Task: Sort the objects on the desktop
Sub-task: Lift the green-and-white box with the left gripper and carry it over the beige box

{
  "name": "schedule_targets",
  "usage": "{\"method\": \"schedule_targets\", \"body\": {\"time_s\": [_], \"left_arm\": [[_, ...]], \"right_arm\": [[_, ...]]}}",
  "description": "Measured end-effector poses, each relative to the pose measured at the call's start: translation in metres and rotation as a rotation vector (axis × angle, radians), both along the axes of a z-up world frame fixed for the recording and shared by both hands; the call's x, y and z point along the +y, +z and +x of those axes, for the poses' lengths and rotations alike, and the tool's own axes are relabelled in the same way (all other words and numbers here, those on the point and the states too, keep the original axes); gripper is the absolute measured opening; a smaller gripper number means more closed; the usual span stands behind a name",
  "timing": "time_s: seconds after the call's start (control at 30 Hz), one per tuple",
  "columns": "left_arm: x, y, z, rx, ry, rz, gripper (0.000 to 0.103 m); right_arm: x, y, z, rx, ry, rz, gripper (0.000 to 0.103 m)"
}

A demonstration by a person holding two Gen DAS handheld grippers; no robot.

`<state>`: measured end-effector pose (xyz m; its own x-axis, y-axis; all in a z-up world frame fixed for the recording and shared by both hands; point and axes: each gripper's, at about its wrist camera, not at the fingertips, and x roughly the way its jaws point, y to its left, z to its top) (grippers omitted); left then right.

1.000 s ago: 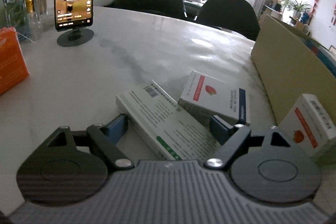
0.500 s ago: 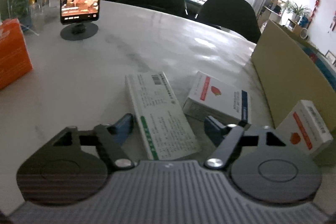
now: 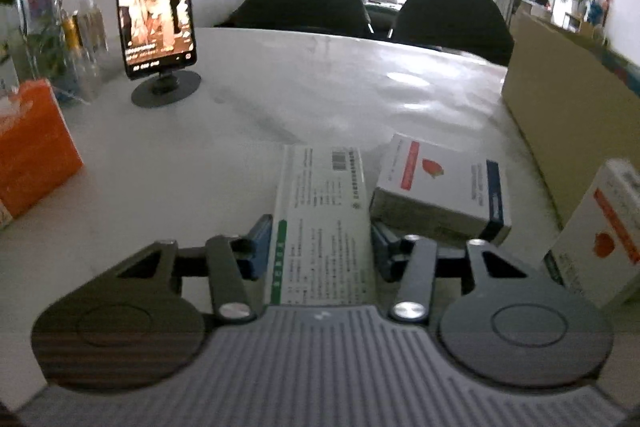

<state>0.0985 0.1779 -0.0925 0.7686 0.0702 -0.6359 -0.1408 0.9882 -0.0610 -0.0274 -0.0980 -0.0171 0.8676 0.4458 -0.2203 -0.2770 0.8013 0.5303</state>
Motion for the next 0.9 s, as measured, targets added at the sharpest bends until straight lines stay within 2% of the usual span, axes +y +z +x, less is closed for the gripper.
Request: {"method": "schedule_targets", "body": {"time_s": [0.47, 0.9], "left_arm": [[0.005, 0.027, -0.033, -0.145, 0.017, -0.096, 0.048], [-0.042, 0.074, -0.035, -0.221, -0.137, -0.096, 0.048]], "right_arm": [[0.004, 0.004, -0.001, -0.001, 0.018, 0.012, 0.101], [-0.006, 0.003, -0.004, -0.019, -0.068, -0.035, 0.102]]}}
